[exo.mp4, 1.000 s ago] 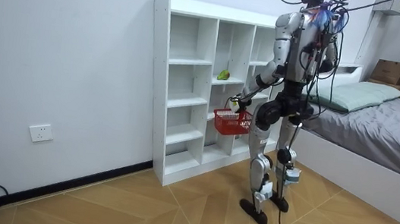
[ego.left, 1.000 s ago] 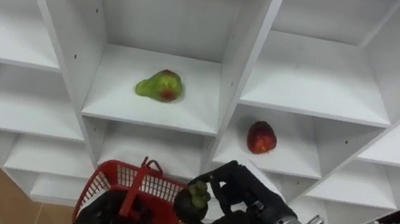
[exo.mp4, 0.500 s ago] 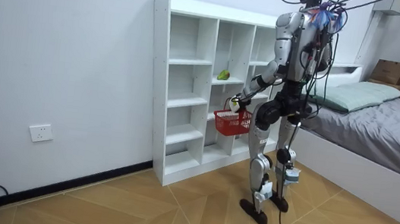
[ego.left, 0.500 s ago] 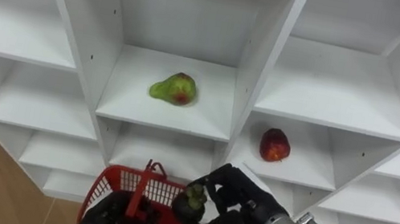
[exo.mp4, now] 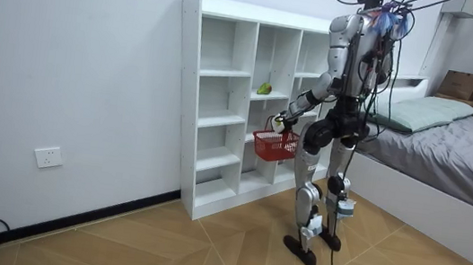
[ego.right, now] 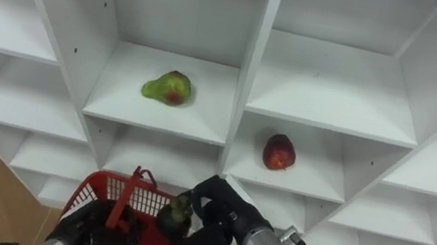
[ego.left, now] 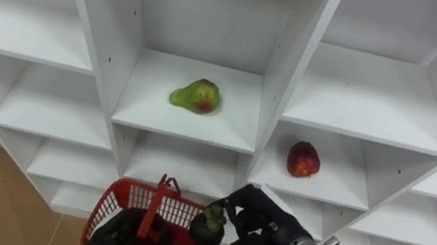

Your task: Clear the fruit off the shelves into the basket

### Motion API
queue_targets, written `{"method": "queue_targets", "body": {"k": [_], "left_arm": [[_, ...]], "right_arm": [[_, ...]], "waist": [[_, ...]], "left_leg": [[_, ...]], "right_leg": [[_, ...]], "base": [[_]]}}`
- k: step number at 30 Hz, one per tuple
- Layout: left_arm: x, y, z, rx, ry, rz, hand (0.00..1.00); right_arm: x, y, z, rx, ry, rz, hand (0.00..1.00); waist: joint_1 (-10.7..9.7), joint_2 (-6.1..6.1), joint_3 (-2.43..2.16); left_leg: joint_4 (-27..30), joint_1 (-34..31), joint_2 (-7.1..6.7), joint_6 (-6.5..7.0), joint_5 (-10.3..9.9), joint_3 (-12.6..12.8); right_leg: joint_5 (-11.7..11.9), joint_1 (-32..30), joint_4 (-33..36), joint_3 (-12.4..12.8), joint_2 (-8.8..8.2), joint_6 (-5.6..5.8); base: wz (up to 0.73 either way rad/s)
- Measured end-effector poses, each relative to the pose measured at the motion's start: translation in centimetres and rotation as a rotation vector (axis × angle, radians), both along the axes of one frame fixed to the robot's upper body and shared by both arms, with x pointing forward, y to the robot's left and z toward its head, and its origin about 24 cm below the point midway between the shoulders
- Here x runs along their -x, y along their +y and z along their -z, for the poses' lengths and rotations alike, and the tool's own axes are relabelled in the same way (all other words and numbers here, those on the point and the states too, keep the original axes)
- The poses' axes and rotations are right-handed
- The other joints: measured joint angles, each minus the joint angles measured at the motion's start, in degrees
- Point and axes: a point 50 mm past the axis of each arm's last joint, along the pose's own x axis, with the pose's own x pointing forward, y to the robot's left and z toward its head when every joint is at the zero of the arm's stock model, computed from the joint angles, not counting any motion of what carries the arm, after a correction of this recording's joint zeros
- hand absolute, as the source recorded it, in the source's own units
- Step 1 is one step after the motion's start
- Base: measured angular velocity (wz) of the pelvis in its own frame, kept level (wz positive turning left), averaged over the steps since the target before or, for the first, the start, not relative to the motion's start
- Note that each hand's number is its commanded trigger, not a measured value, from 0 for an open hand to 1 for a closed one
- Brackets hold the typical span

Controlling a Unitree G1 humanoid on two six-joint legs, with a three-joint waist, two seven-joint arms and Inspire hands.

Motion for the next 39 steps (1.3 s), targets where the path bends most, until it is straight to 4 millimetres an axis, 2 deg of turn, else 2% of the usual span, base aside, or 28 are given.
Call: {"method": "queue_targets", "body": {"k": [13,19,34,35,36,37,38,39], "left_arm": [[0.0,-0.2,0.0,0.021,0.002,0.023,1.0],[0.1,-0.4,0.0,0.029,0.005,0.031,1.0],[0.5,-1.3,0.1,0.036,0.013,0.117,1.0],[0.5,-1.4,0.2,0.037,0.014,0.123,1.0],[0.5,-1.4,0.2,0.04,0.015,0.126,1.0],[0.5,-1.4,0.2,0.041,0.014,0.126,1.0],[0.5,-1.5,0.2,0.042,0.014,0.128,1.0],[0.5,-1.5,0.2,0.043,0.014,0.129,1.0]], "right_arm": [[0.2,0.0,0.7,0.008,0.019,0.04,1.0],[0.3,0.3,0.8,0.001,0.019,0.034,1.0],[0.6,1.4,0.9,0.013,0.017,-0.011,1.0],[0.6,1.4,0.9,0.018,0.015,-0.013,0.96],[0.6,1.4,0.9,0.02,0.014,-0.014,0.77],[0.6,1.4,0.9,0.02,0.014,-0.013,0.69],[0.6,1.4,0.9,0.02,0.014,-0.013,0.51],[0.6,1.4,0.9,0.02,0.014,-0.013,0.24]], "waist": [[0.0,0.04,0.02],[0.0,0.33,0.23],[0.0,-0.1,0.0],[0.0,-0.1,0.0],[0.0,-0.11,0.01],[0.0,-0.11,0.01],[0.0,-0.12,0.01],[0.0,-0.12,0.02]], "left_leg": [[0.4,-0.4,-0.02,0.0,0.0,-1.1],[0.4,-0.3,-0.07,-0.01,0.0,-1.5],[0.6,-0.4,-0.62,0.01,0.0,-2.3],[0.6,-0.4,-0.63,0.01,0.0,-2.4],[0.6,-0.4,-0.63,0.01,0.0,-2.4],[0.6,-0.4,-0.63,0.01,0.0,-2.5],[0.6,-0.4,-0.63,0.01,0.0,-2.5],[0.7,-0.4,-0.63,0.01,0.0,-2.5]], "right_leg": [[0.0,0.3,0.1,-1.3,-0.13,0.0],[0.0,0.9,0.1,-1.5,-0.09,0.0],[0.0,1.1,0.1,-1.5,-0.18,0.01],[0.0,1.1,0.0,-1.6,-0.18,0.01],[0.0,1.1,0.0,-1.6,-0.18,0.01],[0.0,1.2,0.0,-1.6,-0.18,0.01],[0.0,1.2,0.0,-1.6,-0.17,0.01],[0.0,1.2,0.0,-1.6,-0.17,0.01]], "base": [[0.04],[0.02],[0.01],[0.0],[0.0],[0.0],[0.0],[0.0]]}}
